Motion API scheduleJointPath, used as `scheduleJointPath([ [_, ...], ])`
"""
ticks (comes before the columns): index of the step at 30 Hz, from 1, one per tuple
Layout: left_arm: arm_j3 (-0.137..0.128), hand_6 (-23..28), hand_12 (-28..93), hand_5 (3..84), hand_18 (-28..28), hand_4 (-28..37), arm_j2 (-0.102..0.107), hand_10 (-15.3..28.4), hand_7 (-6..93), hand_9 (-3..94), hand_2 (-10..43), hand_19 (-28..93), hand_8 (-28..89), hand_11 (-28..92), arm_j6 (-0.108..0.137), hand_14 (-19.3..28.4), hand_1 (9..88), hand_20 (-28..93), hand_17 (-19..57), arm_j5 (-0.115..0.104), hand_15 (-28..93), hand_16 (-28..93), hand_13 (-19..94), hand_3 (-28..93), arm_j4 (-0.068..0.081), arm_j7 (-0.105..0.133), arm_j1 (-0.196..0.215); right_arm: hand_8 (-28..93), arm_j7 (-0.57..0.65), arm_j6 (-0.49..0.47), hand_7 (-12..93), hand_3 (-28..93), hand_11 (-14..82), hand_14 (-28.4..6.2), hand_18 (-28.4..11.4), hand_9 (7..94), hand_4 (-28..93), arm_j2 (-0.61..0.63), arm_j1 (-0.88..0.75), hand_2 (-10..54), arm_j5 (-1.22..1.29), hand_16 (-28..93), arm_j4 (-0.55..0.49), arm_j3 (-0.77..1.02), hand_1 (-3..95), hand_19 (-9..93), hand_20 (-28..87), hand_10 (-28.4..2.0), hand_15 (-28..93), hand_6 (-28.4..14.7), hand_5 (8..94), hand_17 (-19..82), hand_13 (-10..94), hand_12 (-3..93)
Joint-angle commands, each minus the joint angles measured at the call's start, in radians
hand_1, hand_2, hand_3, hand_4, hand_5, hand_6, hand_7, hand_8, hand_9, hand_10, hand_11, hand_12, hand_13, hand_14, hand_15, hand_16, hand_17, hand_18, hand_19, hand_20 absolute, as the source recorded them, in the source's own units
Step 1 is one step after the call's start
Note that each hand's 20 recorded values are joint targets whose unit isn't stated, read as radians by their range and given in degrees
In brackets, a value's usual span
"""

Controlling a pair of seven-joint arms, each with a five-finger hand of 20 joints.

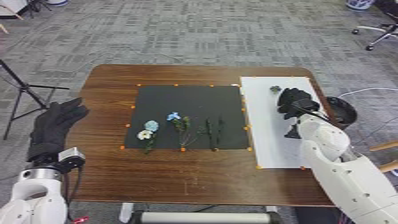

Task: Arrange flowers

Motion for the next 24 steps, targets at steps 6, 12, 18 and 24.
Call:
scheduleJointPath([
  [6, -0.019, 3.1, 16, 52.4, 12.9, -28.3, -0.001, 15.3, 16.8, 50.0, 11.5, 12, -6, 26, 0.005, 18.9, 18.0, 18, 6.7, -0.004, 23, 2, 40, 67, -0.017, 0.003, 0.018, 8, -0.02, 0.075, 16, 54, 5.5, -5.5, -17.7, 79.1, -15, 0.081, 0.157, -7.0, 0.102, 39, -0.111, -0.111, 68.6, 73, 56, -11.4, 43, -1.7, 76.0, 42, 78, 32.4],
  [12, -0.016, 3.1, 16, 52.2, 12.9, -28.3, 0.002, 15.3, 16.7, 50.0, 11.5, 12, -6, 26, 0.008, 19.0, 18.0, 18, 6.7, -0.006, 23, 2, 40, 67, -0.016, 0.002, 0.017, 9, -0.059, 0.064, 16, 56, 5.6, -5.5, -18.1, 79.8, -15, 0.031, 0.337, -7.8, 0.169, 41, -0.175, -0.275, 67.9, 73, 57, -12.2, 43, -1.9, 76.7, 42, 78, 32.8],
  [18, -0.006, 3.2, 16, 52.1, 12.9, -28.3, 0.001, 15.3, 16.7, 50.0, 11.5, 12, -6, 26, -0.001, 19.0, 17.9, 18, 6.7, -0.003, 23, 2, 40, 67, -0.011, 0.005, 0.006, 9, -0.086, 0.022, 15, 56, 5.5, -5.6, -18.0, 80.1, -14, -0.115, 0.379, -8.1, 0.162, 41, -0.148, -0.421, 67.4, 73, 57, -12.3, 42, -1.8, 77.1, 42, 78, 32.9],
  [24, -0.009, 3.3, 16, 52.0, 12.8, -28.3, -0.007, 15.3, 16.7, 50.0, 11.5, 12, -6, 26, -0.013, 19.0, 17.9, 18, 6.7, -0.002, 23, 2, 40, 67, -0.013, 0.01, 0.011, 9, -0.098, -0.031, 15, 57, 5.5, -5.8, -18.2, 80.4, -14, -0.216, 0.346, -8.4, 0.117, 42, -0.095, -0.483, 66.9, 73, 57, -12.5, 42, -1.6, 77.4, 42, 78, 32.9],
])
